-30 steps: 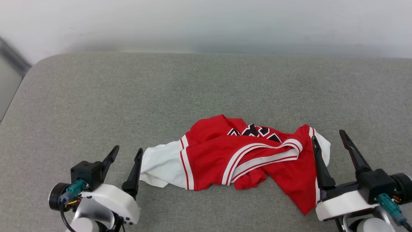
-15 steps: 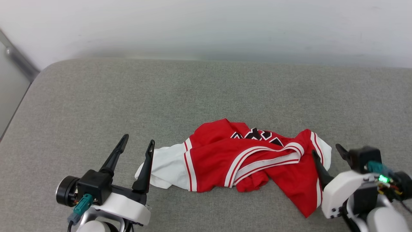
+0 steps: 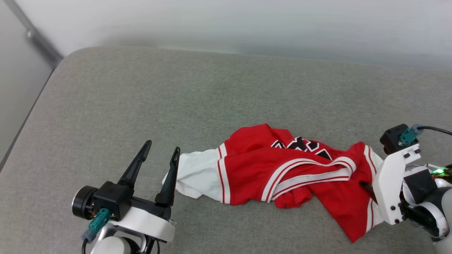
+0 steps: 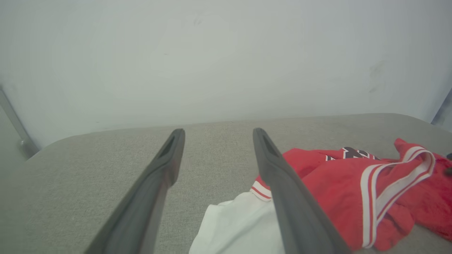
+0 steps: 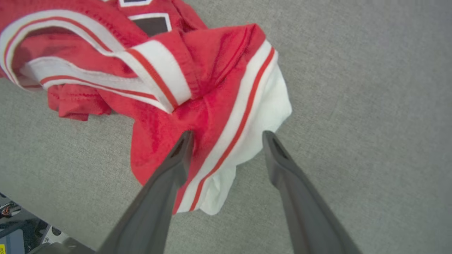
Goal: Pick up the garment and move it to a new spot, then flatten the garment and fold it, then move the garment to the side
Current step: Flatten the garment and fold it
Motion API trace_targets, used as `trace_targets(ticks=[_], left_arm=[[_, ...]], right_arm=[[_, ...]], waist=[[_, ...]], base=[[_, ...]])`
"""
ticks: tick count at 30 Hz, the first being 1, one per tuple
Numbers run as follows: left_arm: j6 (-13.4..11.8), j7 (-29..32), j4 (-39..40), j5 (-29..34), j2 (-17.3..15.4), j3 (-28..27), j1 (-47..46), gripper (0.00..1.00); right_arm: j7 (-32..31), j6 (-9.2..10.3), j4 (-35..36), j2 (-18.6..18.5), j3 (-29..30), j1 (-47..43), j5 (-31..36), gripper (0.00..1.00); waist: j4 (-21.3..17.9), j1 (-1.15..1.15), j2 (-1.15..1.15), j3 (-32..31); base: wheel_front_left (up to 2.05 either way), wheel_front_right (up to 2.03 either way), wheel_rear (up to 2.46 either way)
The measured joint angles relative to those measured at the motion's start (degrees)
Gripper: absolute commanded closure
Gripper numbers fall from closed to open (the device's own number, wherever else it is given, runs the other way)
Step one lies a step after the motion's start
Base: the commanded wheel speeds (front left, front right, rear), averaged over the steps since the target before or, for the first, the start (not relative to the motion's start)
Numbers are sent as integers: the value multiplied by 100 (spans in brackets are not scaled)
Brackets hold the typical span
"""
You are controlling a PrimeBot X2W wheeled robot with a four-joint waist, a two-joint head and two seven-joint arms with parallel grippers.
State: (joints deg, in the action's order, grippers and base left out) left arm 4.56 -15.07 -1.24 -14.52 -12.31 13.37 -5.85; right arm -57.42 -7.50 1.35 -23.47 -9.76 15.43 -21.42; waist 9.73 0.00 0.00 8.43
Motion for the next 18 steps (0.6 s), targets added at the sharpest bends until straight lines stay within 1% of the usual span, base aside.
trace_targets(ticks=[3,4,9,10,11,15,18], left_arm=[[59,0,-37,40,58,-45,-5,0],[100,0,-55,77,97,-66,-11,0],[162,0,-77,124,189,-110,-32,0],[183,0,-82,127,194,-115,-33,0],[187,0,-90,133,205,-124,-33,0],[219,0,-134,167,231,-166,-31,0],[234,0,-159,146,241,-291,-15,0]], right_arm=[[-57,0,-191,-100,-124,95,44,0],[-9,0,-345,-114,-178,137,51,0],[152,0,-715,-156,-323,256,88,0],[163,0,-772,-191,-394,272,97,58],[199,0,-816,-215,-456,298,96,100],[356,0,-972,-371,-646,415,96,100],[571,0,-1042,-412,-693,604,89,100]], waist=[[127,0,0,62],[209,0,0,93],[368,0,0,162],[391,1,0,169],[409,1,0,171],[438,1,0,122],[418,1,0,35]], base=[[0,0,0],[0,0,0],[0,0,0],[0,0,0],[0,0,0],[0,0,0],[0,0,0]])
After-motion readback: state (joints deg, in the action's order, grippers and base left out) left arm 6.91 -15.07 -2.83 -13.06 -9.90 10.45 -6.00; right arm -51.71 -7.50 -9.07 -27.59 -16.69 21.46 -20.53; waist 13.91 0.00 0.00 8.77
